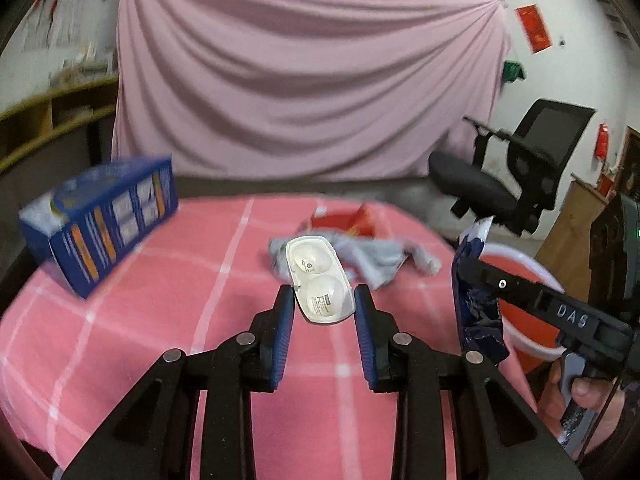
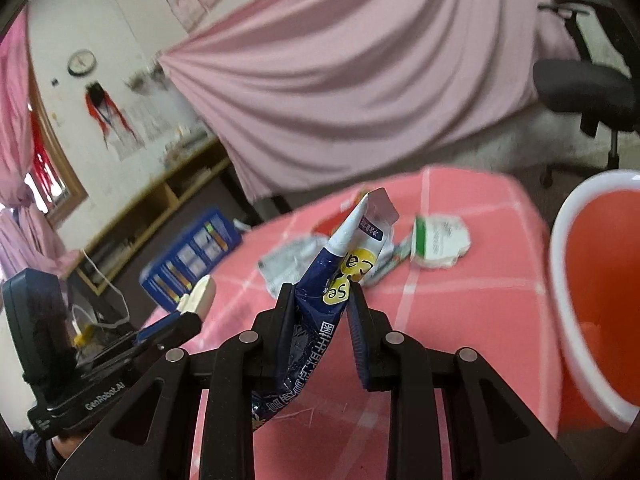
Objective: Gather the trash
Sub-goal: 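Carry the tray and tube over the red bucket and release both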
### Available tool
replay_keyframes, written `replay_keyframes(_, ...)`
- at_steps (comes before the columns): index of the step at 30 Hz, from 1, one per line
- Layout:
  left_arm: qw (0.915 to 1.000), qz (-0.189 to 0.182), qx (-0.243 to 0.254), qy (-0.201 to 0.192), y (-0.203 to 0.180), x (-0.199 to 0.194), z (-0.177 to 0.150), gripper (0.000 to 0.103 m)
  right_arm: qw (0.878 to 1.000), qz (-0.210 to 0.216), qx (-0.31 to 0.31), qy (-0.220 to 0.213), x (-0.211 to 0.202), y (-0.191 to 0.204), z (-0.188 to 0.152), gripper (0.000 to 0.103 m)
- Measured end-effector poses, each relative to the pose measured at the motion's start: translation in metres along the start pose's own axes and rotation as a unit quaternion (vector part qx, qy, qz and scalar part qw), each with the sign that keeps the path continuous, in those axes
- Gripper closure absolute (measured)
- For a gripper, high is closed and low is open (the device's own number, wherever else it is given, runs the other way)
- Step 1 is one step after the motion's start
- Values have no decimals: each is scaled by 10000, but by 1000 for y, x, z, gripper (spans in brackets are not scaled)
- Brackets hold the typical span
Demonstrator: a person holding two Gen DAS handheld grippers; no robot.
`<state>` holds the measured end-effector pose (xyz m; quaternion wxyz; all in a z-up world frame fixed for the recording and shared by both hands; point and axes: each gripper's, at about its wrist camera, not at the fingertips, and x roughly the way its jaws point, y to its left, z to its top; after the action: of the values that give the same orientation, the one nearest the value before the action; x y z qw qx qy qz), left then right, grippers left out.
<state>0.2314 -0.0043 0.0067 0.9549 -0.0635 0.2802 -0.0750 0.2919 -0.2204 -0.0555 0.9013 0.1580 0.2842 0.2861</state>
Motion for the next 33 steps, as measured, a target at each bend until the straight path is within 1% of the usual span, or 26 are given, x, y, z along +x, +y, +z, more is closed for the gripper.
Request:
replay_keyframes(3,9989,-101,169,-427,-16,-15,10,77,9972,-222,-351,-629,-25,6,4,79)
replay_keyframes(4,9982,-128,231,-544,-21,-20,13,77,9935,-383,-516,-943,-36,8,5,79)
replay_keyframes(5,9970,-173,316,-679,-29,-25,17,77,9903,-488,-622,-1139,-43,10,6,79)
replay_keyframes(7,9950,-265,449,-846,-41,-31,24,77,9809,-668,-807,-1639,-62,13,7,79)
replay_keyframes(8,9939,-326,535,-910,-48,-33,27,77,9772,-724,-844,-1808,-69,13,7,79)
replay_keyframes(10,9903,-457,714,-1097,-64,-41,33,77,9654,-934,-931,-2251,-86,12,7,79)
replay_keyframes(12,9854,-602,926,-1296,-82,-46,38,77,9553,-1138,-965,-2552,-97,10,7,79)
replay_keyframes(14,9800,-766,1103,-1470,-99,-51,42,77,9462,-1385,-983,-2753,-109,6,7,79)
replay_keyframes(16,9764,-896,1194,-1560,-113,-51,45,77,9350,-1640,-978,-2988,-121,-1,8,79)
replay_keyframes(20,9683,-1204,1413,-1669,-145,-45,50,77,9211,-1938,-846,-3270,-140,-18,11,79)
replay_keyframes(24,9638,-1427,1558,-1625,-173,-33,52,77,9156,-2139,-668,-3338,-150,-35,11,79)
replay_keyframes(27,9642,-1539,1601,-1449,-193,-20,52,77,9141,-2301,-507,-3299,-157,-50,10,79)
replay_keyframes(33,9670,-1823,1481,-984,-227,14,44,77,9110,-2683,-164,-3127,-169,-86,4,79)
